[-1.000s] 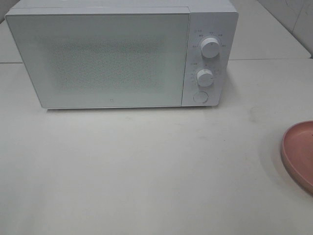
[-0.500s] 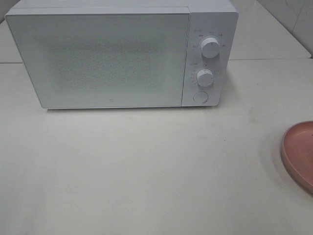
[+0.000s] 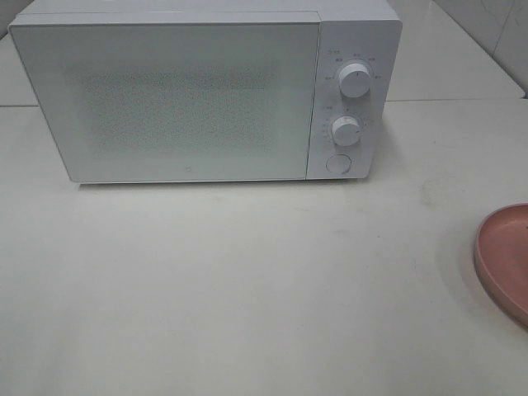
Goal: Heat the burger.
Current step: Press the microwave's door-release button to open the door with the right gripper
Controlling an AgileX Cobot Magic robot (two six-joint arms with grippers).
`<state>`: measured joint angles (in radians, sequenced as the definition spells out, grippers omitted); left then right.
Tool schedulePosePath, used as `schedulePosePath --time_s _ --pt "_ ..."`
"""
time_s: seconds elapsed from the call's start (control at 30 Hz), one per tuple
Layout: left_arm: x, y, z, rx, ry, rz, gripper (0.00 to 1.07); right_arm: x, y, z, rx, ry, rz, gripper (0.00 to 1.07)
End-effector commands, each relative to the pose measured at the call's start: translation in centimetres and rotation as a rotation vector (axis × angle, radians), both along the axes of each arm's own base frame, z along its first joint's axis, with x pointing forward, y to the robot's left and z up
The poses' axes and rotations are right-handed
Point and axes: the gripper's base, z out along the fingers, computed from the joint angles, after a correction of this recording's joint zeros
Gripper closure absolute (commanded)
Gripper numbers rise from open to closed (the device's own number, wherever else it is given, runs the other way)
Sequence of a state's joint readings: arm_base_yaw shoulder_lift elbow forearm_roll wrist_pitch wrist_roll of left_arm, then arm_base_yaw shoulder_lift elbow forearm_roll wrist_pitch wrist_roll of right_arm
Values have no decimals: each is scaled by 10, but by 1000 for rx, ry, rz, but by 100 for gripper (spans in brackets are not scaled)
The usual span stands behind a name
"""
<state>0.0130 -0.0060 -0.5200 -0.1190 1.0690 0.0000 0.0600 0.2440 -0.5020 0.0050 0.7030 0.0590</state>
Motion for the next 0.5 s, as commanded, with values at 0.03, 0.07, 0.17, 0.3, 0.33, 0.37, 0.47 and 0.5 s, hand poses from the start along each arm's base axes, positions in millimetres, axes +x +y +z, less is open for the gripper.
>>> schedulePosePath --time_s 0.03,0.07,0.17,0.3,0.33,0.37,0.47,0.5 --pt "-3 0 0 -9 -20 -1 8 6 1 0 2 -20 3 34" --pt "-3 0 0 -9 -20 -1 8 7 1 0 2 -21 3 34" --pt "-3 0 0 -9 -20 -1 8 13 1 -2 1 -25 3 34" --pt "-3 0 0 -9 -20 -1 8 21 1 -4 1 -24 3 34" --pt "-3 0 0 -9 -20 -1 8 26 2 -6 1 -24 3 34" --pt "-3 0 0 -9 -20 -1 8 32 2 -7 1 -24 2 34" --pt "-3 0 0 -9 -20 -1 8 39 3 -8 0 -12 2 34" --pt "-3 0 0 -9 -20 -1 8 39 3 -8 0 -12 2 34"
